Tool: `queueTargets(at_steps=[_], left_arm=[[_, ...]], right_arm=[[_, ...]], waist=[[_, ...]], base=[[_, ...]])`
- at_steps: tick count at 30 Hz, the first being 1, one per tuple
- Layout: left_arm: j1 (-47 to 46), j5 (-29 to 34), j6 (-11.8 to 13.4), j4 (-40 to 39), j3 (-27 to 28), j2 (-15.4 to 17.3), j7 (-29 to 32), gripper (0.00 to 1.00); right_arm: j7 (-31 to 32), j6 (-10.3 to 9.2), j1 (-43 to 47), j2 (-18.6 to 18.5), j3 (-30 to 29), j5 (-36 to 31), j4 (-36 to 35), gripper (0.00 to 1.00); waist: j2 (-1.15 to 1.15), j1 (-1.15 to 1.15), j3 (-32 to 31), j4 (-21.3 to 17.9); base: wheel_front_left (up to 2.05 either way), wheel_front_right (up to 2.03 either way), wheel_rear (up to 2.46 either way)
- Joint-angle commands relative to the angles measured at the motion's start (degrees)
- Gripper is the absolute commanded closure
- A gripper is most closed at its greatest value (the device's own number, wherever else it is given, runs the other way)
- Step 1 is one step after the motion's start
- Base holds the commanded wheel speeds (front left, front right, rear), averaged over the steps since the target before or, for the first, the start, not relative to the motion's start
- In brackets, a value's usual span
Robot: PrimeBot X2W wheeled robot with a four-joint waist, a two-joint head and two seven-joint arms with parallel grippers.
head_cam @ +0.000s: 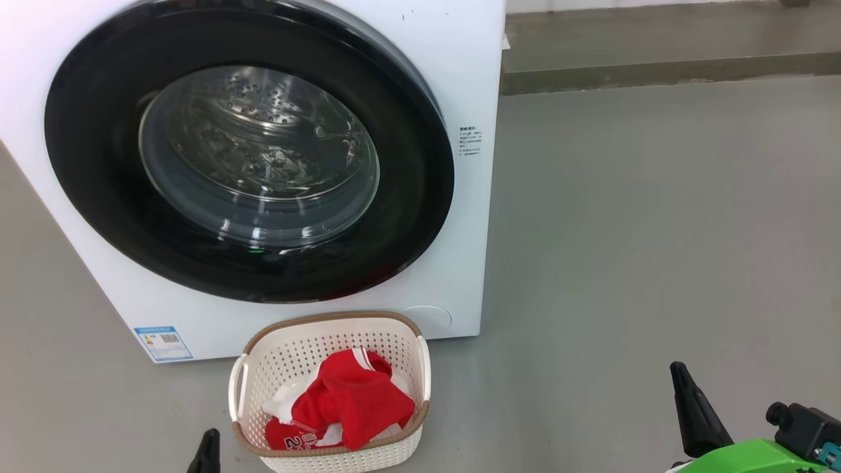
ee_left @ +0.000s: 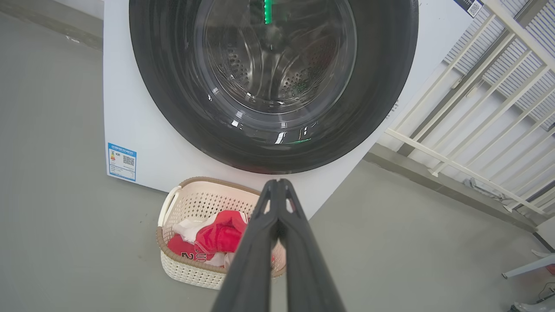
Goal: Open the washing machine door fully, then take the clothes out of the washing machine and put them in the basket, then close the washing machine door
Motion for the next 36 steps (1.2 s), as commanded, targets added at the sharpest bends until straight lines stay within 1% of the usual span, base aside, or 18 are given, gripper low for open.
queueTargets(at_steps=[1, 36], left_arm=[[-3.0, -2.0, -0.1, -1.2, 0.9, 0.6, 0.4, 1.00], [-6.8, -25.3, -0.2, -0.2, 1.8, 0.8, 6.0, 1.00]], right_arm=[[0.4, -0.02, -3.3, -0.6, 0.1, 1.7, -1.4, 1.00], [6.2, -0.04, -6.0, -0.9, -1.5, 21.9, -1.2, 1.00]], waist=[[0.00, 0.00, 0.1, 0.0], [0.00, 0.00, 2.0, 0.1]], base=[[0.00, 0.00, 0.00], [0.00, 0.00, 0.00]])
